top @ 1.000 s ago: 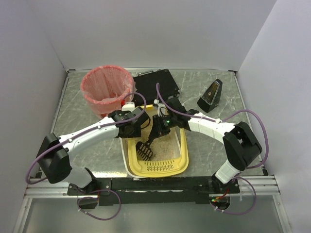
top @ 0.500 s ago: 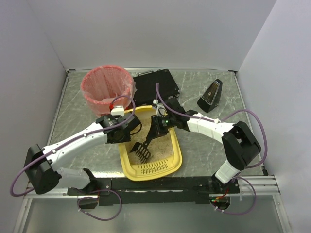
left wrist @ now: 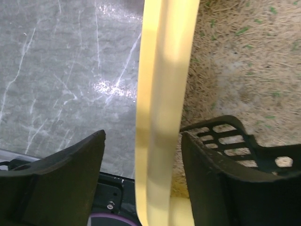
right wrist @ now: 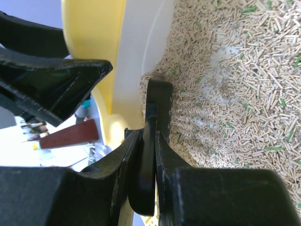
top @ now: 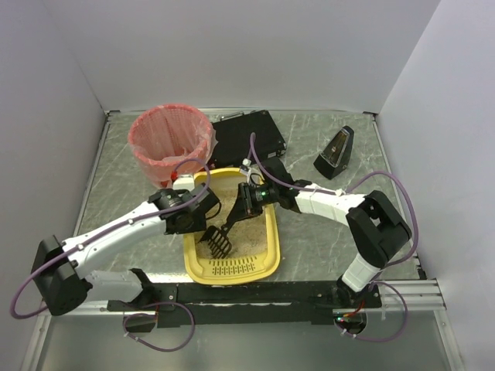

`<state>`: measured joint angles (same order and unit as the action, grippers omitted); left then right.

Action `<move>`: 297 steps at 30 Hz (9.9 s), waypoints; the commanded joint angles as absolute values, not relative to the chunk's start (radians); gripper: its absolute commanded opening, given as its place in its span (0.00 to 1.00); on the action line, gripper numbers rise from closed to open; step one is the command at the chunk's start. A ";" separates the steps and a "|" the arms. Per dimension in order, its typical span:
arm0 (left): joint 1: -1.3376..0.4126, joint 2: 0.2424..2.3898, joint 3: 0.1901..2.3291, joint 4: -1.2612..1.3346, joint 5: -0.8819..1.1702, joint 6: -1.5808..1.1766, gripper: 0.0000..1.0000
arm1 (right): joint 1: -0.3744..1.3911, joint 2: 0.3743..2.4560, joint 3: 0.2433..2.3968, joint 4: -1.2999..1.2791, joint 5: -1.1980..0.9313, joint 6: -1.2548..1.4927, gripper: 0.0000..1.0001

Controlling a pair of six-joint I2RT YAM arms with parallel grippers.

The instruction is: Clean the litter box

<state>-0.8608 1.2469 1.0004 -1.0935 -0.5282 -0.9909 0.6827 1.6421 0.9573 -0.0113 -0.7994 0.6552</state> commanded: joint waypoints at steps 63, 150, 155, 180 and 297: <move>-0.862 1.141 0.893 -0.851 -0.399 -0.930 0.66 | 0.584 1.387 0.934 -0.015 -0.477 0.767 0.00; -0.864 0.715 0.787 -0.966 -0.462 -1.172 0.97 | 0.485 1.719 1.794 -0.169 -0.592 0.898 0.00; -0.862 0.637 0.790 -0.957 -0.426 -1.170 0.97 | 0.521 1.975 2.142 -0.256 -0.496 0.769 0.00; -0.864 0.443 0.528 -0.807 -0.232 -1.330 0.97 | 0.673 1.562 1.840 -0.195 0.053 0.136 0.00; -0.951 0.722 0.279 0.045 -0.198 -1.381 0.98 | 0.821 0.815 0.703 -0.370 -0.202 0.434 0.00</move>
<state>-0.9466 0.6964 0.2420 -0.0872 -0.1390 -1.3575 0.8055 0.8055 0.6926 -0.4019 -0.1207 0.4011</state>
